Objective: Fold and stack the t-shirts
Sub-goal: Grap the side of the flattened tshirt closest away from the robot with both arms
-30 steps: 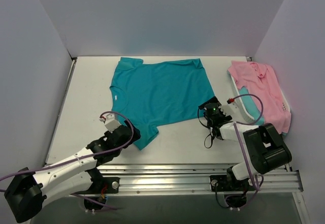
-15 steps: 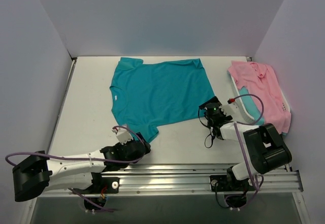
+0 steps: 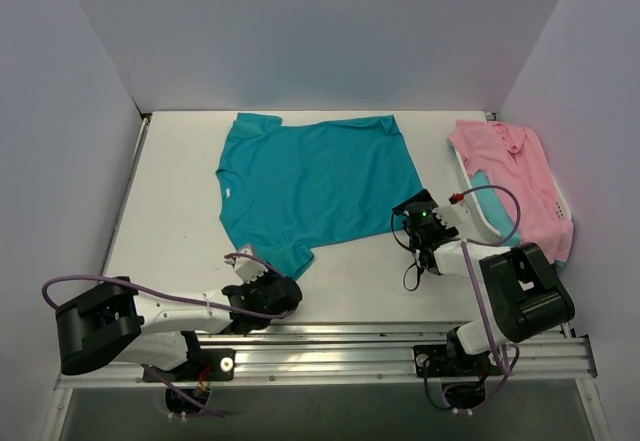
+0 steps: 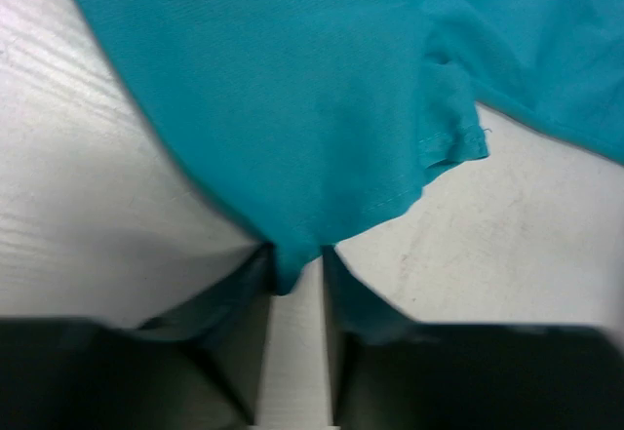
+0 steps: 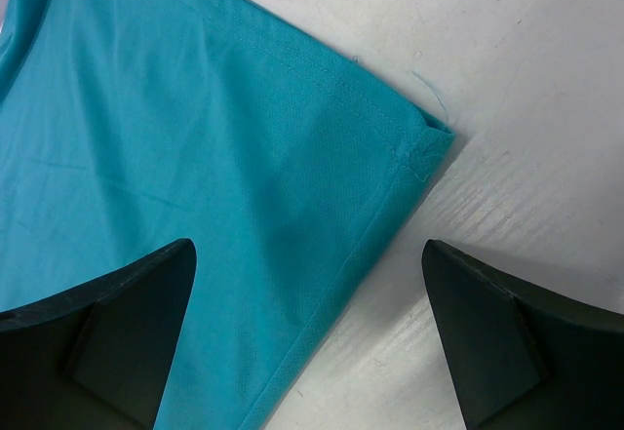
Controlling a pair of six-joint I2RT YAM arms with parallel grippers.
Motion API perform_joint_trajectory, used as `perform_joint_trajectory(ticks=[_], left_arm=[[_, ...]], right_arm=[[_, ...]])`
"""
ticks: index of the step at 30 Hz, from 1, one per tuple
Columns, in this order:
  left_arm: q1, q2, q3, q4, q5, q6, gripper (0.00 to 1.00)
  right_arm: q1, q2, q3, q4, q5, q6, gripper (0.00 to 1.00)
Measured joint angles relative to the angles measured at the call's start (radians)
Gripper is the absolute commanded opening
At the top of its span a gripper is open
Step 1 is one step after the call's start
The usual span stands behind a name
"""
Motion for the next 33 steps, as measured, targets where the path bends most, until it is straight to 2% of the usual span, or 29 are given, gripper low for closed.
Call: perform_joint_trajectory(ticks=[3,4,5,12,14,20,33], left_arm=[[0.0,0.006,-0.001,-0.016,0.002,-0.003,0.14],[0.0,0.007,-0.001,-0.018,0.003,-0.003,0.04],[0.0,0.008,-0.002,-0.019,0.001,-0.007,0.02],[0.01,-0.022,-0.002,-0.084,-0.042,0.031,0.02],[0.046,-0.06,-0.001,-0.098,-0.05,0.08,0.02],[0.256,-0.205,-0.045,-0.013,-0.019,0.251,0.02],[0.342,-0.24,-0.088,0.004,0.021,0.359,0.02]], right_arm=[[-0.002,0.0,0.0,0.001,-0.002,0.0,0.98],[-0.002,0.0,0.0,0.001,-0.002,0.0,0.98],[-0.002,0.0,0.0,0.001,-0.002,0.0,0.98],[-0.002,-0.008,0.0,-0.009,-0.005,0.0,0.96],[-0.002,-0.025,-0.004,-0.032,-0.009,0.002,0.96],[-0.008,-0.068,-0.022,-0.084,-0.013,0.009,0.95],[-0.009,-0.003,0.014,-0.048,0.013,0.024,0.89]])
